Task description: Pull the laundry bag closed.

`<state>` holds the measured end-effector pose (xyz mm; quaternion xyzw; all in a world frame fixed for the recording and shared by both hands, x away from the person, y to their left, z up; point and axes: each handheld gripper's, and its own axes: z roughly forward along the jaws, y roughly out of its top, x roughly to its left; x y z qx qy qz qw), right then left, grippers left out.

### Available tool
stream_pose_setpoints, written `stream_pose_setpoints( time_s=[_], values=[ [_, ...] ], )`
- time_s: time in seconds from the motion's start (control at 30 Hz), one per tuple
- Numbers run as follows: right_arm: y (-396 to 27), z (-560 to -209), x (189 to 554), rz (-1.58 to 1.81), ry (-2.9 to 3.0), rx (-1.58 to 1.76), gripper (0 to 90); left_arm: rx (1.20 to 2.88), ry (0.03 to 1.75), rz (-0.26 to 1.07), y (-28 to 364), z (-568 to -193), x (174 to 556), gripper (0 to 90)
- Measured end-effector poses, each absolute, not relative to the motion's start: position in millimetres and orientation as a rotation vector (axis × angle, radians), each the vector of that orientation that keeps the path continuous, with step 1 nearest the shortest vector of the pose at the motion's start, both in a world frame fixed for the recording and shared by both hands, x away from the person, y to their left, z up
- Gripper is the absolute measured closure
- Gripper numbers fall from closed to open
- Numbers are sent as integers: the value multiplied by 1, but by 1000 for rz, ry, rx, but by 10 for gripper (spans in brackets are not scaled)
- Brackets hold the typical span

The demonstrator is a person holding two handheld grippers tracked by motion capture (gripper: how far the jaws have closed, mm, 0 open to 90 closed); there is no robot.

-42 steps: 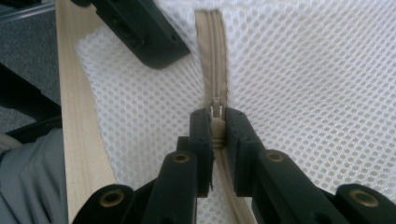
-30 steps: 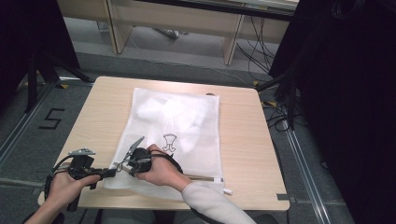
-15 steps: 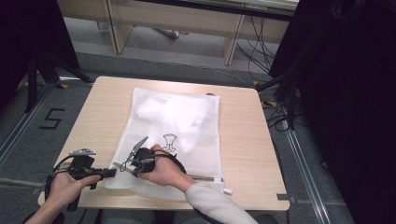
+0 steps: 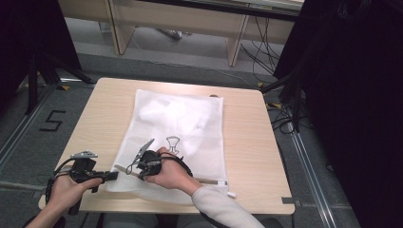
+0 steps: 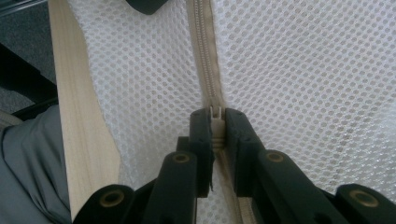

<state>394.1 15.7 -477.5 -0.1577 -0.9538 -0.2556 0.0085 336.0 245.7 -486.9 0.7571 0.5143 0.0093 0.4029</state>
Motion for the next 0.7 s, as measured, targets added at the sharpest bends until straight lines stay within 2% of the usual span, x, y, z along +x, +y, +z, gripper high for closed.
stream_pose_setpoints(
  time_s=[0.7],
  values=[
    [5, -477, 396, -780, -2975, -499, 828, 1904, 1315, 40, 245, -487, 336, 862]
  ],
)
